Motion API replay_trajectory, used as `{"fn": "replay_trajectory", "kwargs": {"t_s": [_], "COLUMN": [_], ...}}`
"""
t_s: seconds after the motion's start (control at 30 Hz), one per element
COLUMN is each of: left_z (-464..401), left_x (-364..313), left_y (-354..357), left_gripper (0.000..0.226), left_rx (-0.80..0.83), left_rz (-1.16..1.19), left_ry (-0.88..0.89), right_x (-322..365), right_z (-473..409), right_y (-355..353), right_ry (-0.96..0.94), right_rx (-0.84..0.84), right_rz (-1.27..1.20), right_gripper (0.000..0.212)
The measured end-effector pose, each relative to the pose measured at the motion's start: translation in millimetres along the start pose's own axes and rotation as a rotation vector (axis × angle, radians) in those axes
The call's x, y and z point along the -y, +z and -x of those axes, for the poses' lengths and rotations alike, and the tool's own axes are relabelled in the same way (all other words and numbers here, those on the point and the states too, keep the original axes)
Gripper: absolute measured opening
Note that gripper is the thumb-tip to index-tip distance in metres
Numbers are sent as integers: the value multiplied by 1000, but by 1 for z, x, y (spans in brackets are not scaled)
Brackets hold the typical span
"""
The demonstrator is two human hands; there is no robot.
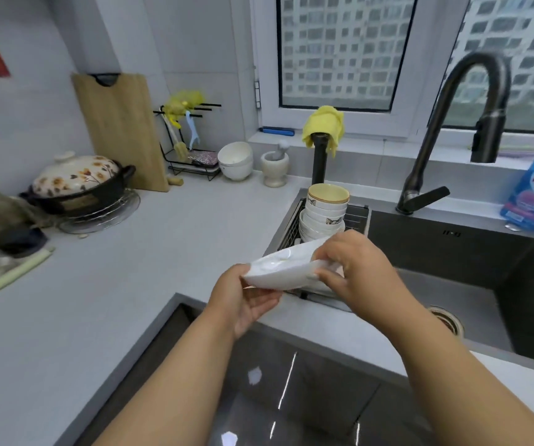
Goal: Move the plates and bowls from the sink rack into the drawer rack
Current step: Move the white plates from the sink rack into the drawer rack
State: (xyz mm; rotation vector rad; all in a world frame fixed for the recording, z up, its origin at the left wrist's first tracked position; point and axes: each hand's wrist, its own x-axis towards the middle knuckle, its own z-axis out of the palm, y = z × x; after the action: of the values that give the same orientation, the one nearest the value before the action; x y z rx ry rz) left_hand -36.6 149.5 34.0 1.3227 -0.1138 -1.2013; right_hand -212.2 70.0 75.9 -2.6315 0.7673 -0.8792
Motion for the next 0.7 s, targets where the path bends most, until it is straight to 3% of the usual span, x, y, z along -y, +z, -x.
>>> {"fn": "replay_trajectory", "kwargs": {"t_s": [0.13, 0.2, 0.27, 0.4, 0.57, 0.7], "left_z": [51, 75, 96, 142, 206, 259], "left_x": [20, 29, 36, 52, 77, 99], "left_y": [-29, -46, -68, -119, -189, -238], "left_gripper": [35, 37, 36, 24, 26, 27], "left_rx": [-101, -165, -260, -453, -586, -675], "left_rz": [177, 236, 255, 249, 340, 469], "left_ry": [57, 97, 129, 185, 259, 305], "right_x": [32, 49, 66, 108, 183, 255], "right_z": [28, 38, 43, 49, 65, 89], "right_y": [0, 6, 17, 47, 78, 102], "right_ry": [-69, -70, -59, 30, 351, 600], "right_rx": [55, 72, 39, -2, 305, 697], "right_rz": [-127, -206, -233, -311, -511, -1032], "right_gripper": [6, 12, 19, 15, 33, 28]}}
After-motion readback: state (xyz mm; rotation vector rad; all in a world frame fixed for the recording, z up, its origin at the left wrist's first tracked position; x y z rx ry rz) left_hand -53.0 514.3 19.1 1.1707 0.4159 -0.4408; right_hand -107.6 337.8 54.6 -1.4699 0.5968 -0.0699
